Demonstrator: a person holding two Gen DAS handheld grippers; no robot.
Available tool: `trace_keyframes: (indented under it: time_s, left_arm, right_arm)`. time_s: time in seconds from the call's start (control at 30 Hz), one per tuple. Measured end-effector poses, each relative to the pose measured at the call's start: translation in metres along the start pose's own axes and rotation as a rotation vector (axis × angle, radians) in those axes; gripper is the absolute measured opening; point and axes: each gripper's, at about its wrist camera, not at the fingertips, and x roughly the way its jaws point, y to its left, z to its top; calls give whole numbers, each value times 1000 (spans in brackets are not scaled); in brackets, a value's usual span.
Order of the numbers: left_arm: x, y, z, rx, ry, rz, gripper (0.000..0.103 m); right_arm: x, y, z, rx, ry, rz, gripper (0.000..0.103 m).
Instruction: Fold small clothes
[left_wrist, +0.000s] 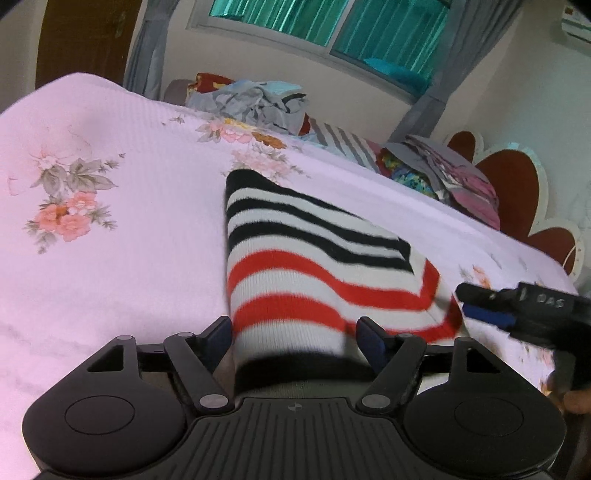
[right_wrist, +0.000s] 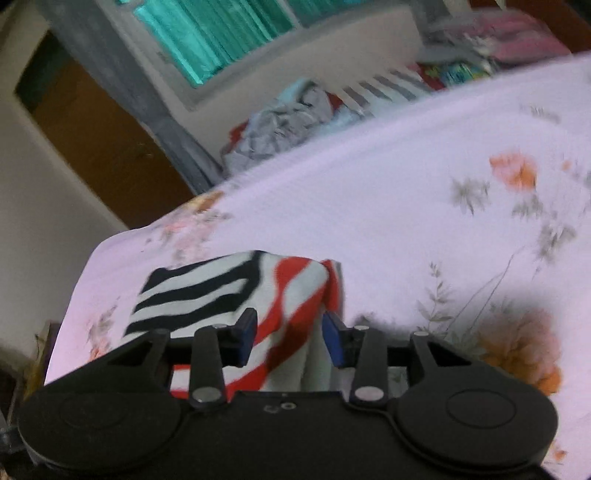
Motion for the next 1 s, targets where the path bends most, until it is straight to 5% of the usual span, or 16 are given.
trace_keyframes:
  time_s: [0.23,0.37,0.8,1.0]
  left_arm:
    - [-17,-13,-24,57,13,38,73]
    - [-15,-12,-30,62,16,43,74]
    - [-34,-23,-36,127,7,63,78]
    - [-29,-8,-65,87,42,44,84]
  right_arm:
    - [-32,45,-29,-220,-3,-7,38]
    - [-18,45,-51,-322,85,-112,32]
    - [-45,32,-78,-218,50,-126,34]
    - [-29,16,-91,-173,76,-153,45]
